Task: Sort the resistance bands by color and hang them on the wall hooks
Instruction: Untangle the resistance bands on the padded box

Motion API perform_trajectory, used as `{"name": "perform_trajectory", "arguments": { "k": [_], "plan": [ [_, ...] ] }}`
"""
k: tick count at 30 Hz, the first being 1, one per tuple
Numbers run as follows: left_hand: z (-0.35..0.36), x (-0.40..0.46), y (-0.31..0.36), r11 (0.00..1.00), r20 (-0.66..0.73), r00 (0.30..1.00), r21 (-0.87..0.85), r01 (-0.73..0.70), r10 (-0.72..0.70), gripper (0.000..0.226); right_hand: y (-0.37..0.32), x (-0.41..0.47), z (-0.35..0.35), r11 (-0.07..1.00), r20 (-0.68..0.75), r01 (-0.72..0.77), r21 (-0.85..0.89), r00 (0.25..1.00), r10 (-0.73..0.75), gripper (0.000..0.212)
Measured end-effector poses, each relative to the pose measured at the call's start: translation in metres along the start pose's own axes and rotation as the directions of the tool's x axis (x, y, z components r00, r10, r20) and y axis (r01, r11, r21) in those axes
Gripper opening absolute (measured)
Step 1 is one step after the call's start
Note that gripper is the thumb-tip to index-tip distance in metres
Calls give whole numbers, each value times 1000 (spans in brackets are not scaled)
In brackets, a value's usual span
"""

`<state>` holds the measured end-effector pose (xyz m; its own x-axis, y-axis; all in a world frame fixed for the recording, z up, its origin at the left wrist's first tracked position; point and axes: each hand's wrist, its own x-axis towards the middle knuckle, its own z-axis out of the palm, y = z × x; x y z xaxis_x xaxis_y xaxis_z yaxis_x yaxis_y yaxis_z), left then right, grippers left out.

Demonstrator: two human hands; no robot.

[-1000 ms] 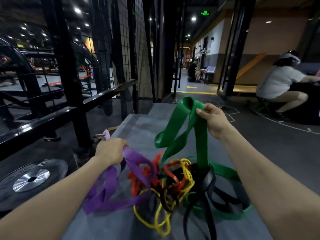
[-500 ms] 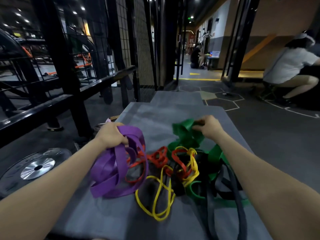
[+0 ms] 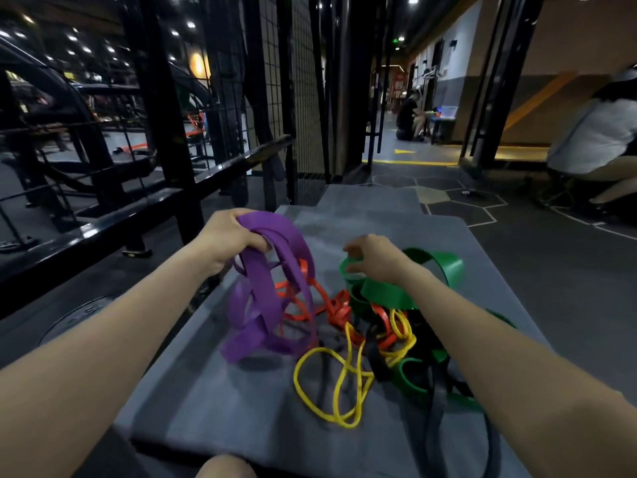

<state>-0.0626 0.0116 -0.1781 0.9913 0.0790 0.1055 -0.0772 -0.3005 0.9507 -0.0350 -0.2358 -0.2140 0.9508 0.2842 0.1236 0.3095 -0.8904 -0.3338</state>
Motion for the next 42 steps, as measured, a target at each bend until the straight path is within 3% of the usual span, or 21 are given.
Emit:
{"name": "perform_trajectory", "arguments": {
  "k": [4, 6, 8, 11, 17, 21, 23, 27, 31, 33, 35, 39, 42],
  "plan": [
    [-11, -6, 15, 994, 31, 996, -76, -79, 82, 45, -42, 0, 6, 997, 47, 48, 67, 998, -51, 47],
    [-16, -9, 20, 988, 28, 993, -106, -115, 118, 46, -54, -2, 14, 980, 48, 2, 197, 999, -12, 37],
    [-20, -14, 23, 983, 34, 989, -125, -137, 143, 48, -65, -3, 21, 934, 39, -66, 351, 998, 56, 47],
    [-21, -22, 22, 975, 45, 985, -152, -160, 169, 51, -77, -5, 29, 952, 55, -84, 293, 996, 71, 49],
    [-19, -28, 10, 969, 25, 989, -206, -138, 146, 53, -77, -18, 51, 949, 72, -72, 307, 996, 52, 17],
    [-18, -32, 3, 974, 27, 993, -202, -105, 113, 53, -76, -20, 54, 974, 150, -106, 199, 986, 76, 20],
    [-18, -34, 0, 976, 27, 995, -199, -93, 101, 54, -73, -20, 52, 958, 189, -134, 252, 978, 87, 22],
    [-15, -36, -4, 974, 44, 994, -209, -87, 98, 57, -71, -28, 47, 808, 211, -193, 557, 974, 87, 10],
    [-17, -37, -2, 986, 50, 994, -143, -86, 94, 51, -74, -37, 41, 546, 216, -197, 814, 976, 31, 22],
    [-20, -39, -5, 997, 52, 997, -51, -52, 55, 47, -72, -36, 30, 458, 180, -160, 875, 984, 0, 27],
    [-24, -41, -11, 1000, 43, 999, 27, -4, 3, 41, -70, -35, 16, 438, 121, -97, 894, 992, -25, 28],
    [-26, -36, -28, 974, -19, 996, 208, 92, -90, 27, -58, -36, -6, 312, 6, -12, 950, 1000, 23, 26],
    [-21, -31, -38, 939, -31, 990, 313, 141, -139, 23, -46, -36, -11, 308, -47, 31, 951, 998, 47, 26]
  ]
}}
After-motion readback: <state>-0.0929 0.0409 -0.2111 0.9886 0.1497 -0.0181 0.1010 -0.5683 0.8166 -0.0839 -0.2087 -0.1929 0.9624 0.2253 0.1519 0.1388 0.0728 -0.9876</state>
